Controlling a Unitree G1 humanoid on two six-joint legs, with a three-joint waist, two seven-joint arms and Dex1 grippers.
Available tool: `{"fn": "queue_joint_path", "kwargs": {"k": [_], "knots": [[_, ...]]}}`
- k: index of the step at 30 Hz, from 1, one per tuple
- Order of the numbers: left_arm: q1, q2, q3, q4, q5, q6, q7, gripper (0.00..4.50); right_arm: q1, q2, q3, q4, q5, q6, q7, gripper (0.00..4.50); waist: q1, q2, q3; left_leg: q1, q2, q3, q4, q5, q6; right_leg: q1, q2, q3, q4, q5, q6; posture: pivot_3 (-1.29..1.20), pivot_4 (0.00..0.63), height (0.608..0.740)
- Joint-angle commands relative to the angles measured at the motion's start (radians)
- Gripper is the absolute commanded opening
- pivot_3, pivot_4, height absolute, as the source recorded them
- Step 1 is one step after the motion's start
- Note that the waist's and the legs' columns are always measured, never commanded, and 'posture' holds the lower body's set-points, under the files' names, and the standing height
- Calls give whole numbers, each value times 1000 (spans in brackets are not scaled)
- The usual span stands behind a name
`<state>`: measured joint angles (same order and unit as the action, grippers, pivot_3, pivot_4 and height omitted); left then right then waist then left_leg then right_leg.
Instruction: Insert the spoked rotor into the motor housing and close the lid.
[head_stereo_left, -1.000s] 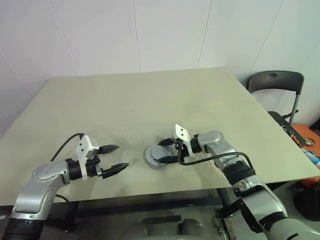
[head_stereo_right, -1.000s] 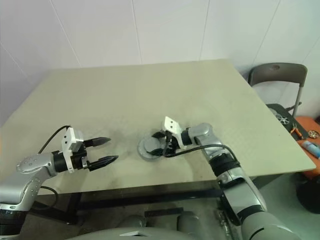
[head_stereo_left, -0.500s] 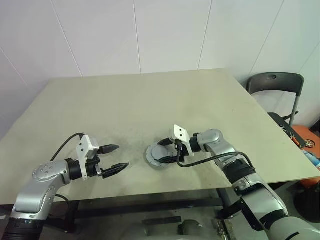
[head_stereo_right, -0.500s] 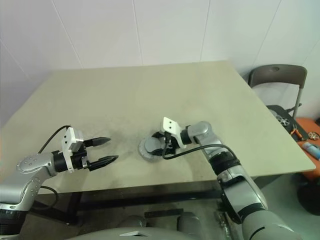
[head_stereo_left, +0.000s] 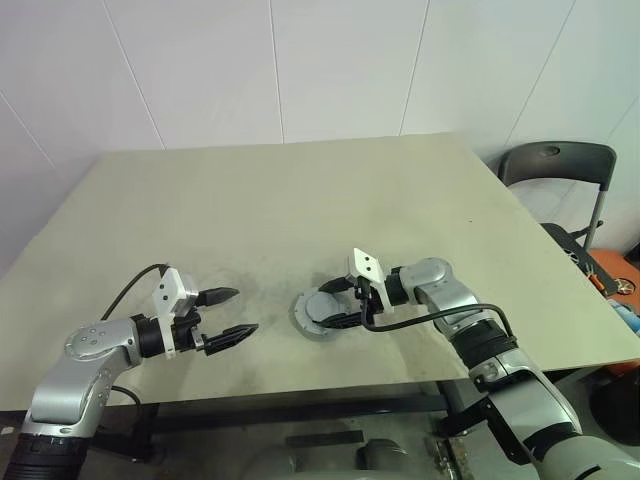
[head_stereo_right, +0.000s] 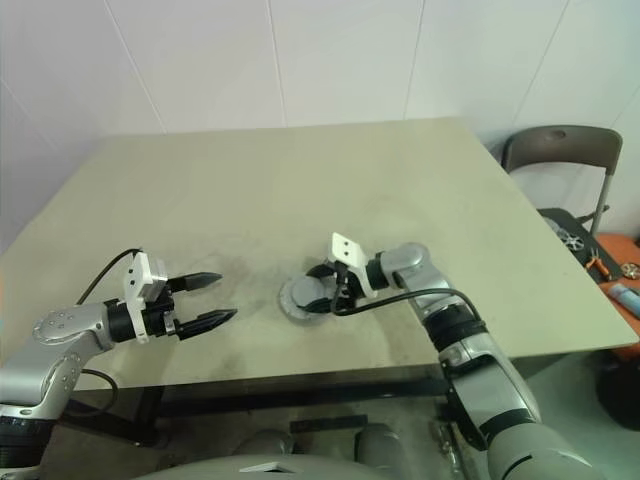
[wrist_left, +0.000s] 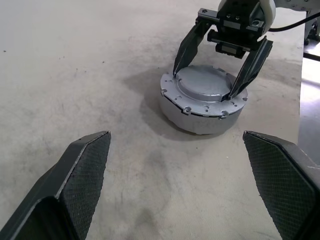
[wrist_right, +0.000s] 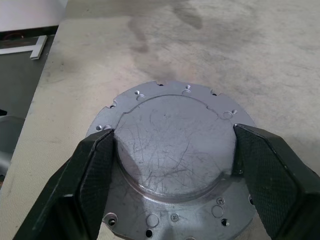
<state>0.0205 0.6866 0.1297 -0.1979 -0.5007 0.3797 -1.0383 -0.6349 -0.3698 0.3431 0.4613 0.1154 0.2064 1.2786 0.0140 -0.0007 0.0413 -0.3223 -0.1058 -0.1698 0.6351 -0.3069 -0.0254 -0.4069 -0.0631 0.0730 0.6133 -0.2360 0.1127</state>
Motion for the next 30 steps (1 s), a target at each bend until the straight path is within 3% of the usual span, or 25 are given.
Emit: {"fn": "queue_joint_path", "kwargs": {"k": [1,20,30], "knots": [[-28,12,2,-18,-3,0,1,4500,15,-21,10,23,-36,5,-14,3399,0,0,0,0,0,0,0,0,0,0,0,0,0,0,0,0,0,740],[-8,6,-9,-53,-9,6,23,4500,41,-68,124,87,-126,6,5,3399,1,-1,-2,3,0,0,-1,0,0,3,0,0,-1,-3,-1,0,0,740],[-6,2,-11,-48,-9,-1,26,4500,46,-68,83,71,-103,-66,-21,3399,2,-1,-2,3,0,0,-1,0,0,3,-1,0,-1,-2,-1,0,0,740]]}}
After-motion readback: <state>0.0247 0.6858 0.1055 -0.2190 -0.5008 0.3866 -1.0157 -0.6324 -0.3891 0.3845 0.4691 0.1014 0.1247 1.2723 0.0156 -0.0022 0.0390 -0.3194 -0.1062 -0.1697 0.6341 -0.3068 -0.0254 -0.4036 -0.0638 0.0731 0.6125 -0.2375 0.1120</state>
